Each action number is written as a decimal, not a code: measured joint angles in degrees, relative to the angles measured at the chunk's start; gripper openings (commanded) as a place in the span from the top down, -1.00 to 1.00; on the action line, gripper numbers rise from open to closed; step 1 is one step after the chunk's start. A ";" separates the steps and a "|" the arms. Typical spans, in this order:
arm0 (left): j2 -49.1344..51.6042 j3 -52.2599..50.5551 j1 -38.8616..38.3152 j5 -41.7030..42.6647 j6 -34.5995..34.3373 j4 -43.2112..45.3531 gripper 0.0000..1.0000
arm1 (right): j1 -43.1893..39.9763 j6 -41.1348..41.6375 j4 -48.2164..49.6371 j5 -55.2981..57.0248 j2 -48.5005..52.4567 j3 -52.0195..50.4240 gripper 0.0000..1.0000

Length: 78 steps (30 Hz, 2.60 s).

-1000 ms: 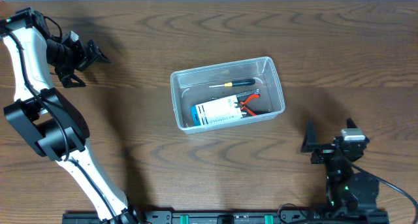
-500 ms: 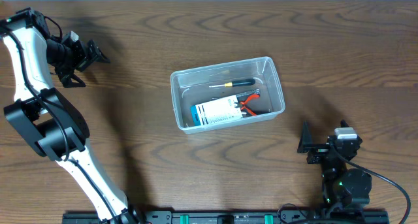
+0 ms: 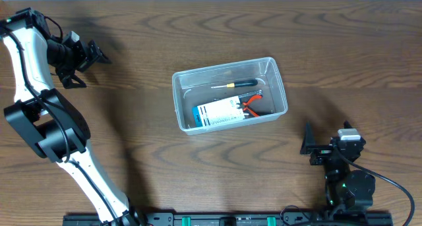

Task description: Pack container

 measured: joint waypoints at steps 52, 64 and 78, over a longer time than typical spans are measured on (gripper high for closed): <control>-25.29 -8.22 -17.81 0.07 0.00 0.13 -0.96 | 0.00 0.00 0.00 0.02 0.00 -0.02 -0.98; -45.55 -24.13 -40.33 0.04 0.00 -0.07 -0.96 | 0.02 0.00 0.00 0.11 -0.02 -0.04 -0.99; -77.88 -51.78 -38.14 -1.38 -0.02 26.12 -0.96 | 0.07 0.00 0.02 0.13 -0.11 -0.07 -0.99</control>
